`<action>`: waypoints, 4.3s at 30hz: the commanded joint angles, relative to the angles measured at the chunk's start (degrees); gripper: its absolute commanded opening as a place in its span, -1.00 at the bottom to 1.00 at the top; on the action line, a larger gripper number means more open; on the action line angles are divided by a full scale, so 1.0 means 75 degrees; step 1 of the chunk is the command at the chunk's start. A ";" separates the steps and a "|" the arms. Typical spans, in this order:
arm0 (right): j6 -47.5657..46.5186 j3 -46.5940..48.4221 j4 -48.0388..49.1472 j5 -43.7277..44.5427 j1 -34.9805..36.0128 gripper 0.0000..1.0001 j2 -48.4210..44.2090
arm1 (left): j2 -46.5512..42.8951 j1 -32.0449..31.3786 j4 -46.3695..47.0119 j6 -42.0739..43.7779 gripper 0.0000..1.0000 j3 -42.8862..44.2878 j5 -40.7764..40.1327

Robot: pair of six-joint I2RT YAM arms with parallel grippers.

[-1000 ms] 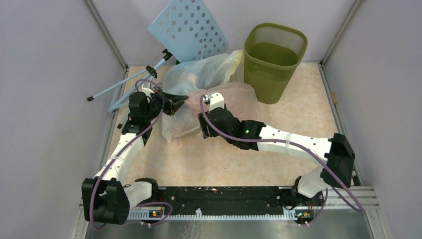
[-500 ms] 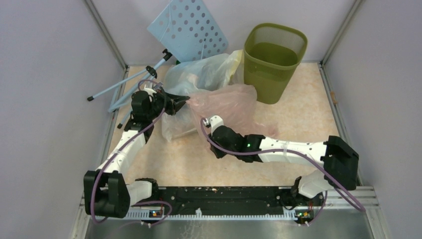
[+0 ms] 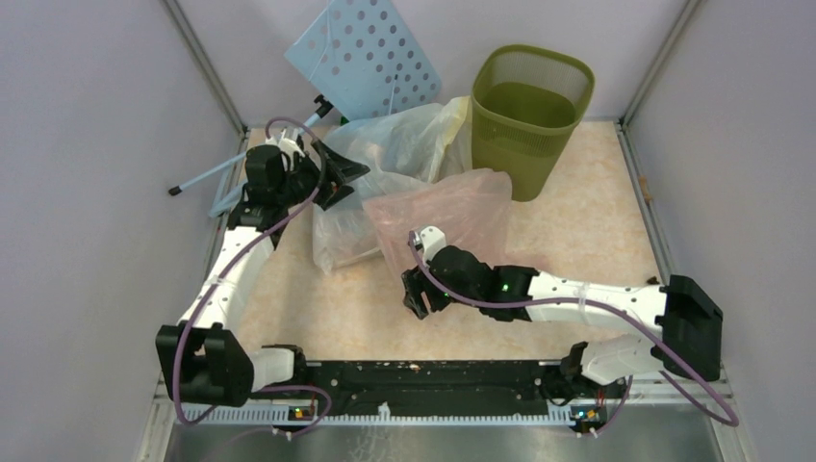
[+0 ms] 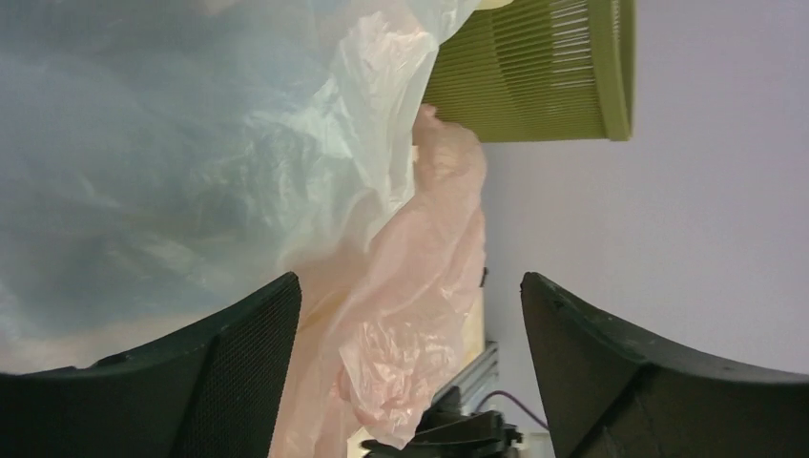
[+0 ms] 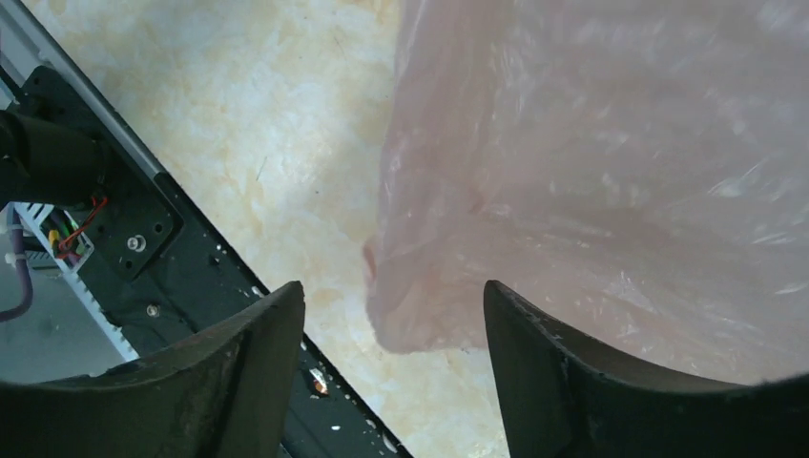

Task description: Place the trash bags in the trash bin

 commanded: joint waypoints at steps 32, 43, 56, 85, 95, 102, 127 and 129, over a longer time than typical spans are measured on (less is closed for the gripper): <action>0.0763 0.0617 -0.0929 -0.2139 -0.6207 0.42 -0.1653 | -0.2268 -0.3340 0.0376 0.1489 0.07 -0.3850 -0.1510; 0.1111 0.1072 -0.0985 -0.1280 -0.6377 0.39 -0.1175 | -0.1513 -0.3556 0.2070 0.1319 -0.43 -0.4523 -0.1756; 0.0633 0.1889 -0.1094 0.1447 -0.6474 0.35 -0.1234 | -0.1518 -0.2781 -0.2701 0.3168 -1.00 -0.2520 -0.3147; 0.2171 0.9293 -0.5898 0.3016 -0.7451 0.17 0.3712 | 0.1216 0.0589 -0.1855 0.3651 -1.00 -0.0928 -0.0684; 0.1217 0.9387 -0.5654 0.3060 -0.7448 0.21 0.3039 | 0.1358 0.1949 -0.1997 0.3711 -1.00 -0.0513 -0.0756; 0.1234 0.9706 -0.6079 0.3508 -0.7569 0.24 0.2923 | 0.1175 0.2728 -0.1909 0.3377 -1.00 -0.0524 -0.0806; 0.0950 0.8798 -0.6387 0.3409 -0.7799 -1.00 0.2356 | -0.1419 0.0709 -0.1552 0.3188 -1.00 -0.2303 0.0332; 0.0881 0.8394 -0.6440 0.3261 -0.7802 -1.00 0.1961 | -0.1326 0.0616 -0.1479 0.3205 -1.00 -0.2252 0.0350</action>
